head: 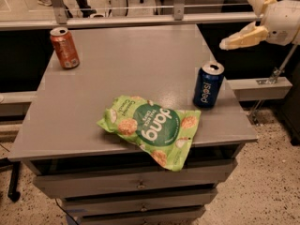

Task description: Move pepsi can near green rice chip bag

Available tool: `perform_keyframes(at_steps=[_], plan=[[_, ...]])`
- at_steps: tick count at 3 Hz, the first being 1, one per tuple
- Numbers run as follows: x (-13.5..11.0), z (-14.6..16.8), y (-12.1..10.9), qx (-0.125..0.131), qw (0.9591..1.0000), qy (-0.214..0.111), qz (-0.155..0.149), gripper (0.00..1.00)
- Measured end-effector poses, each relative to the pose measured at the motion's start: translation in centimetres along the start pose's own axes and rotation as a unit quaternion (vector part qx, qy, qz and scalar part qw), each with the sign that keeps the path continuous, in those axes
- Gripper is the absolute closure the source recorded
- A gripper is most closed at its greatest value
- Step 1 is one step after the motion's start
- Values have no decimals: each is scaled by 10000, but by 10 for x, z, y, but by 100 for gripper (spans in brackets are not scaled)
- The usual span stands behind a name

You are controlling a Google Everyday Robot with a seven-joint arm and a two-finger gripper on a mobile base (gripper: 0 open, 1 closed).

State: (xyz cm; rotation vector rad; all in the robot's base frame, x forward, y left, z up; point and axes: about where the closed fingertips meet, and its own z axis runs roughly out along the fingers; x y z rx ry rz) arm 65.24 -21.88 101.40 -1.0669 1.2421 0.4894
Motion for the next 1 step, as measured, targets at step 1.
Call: perform_keyframes(at_steps=[1], plan=[[-5,1,-5,47,9999,-36,-111,0]])
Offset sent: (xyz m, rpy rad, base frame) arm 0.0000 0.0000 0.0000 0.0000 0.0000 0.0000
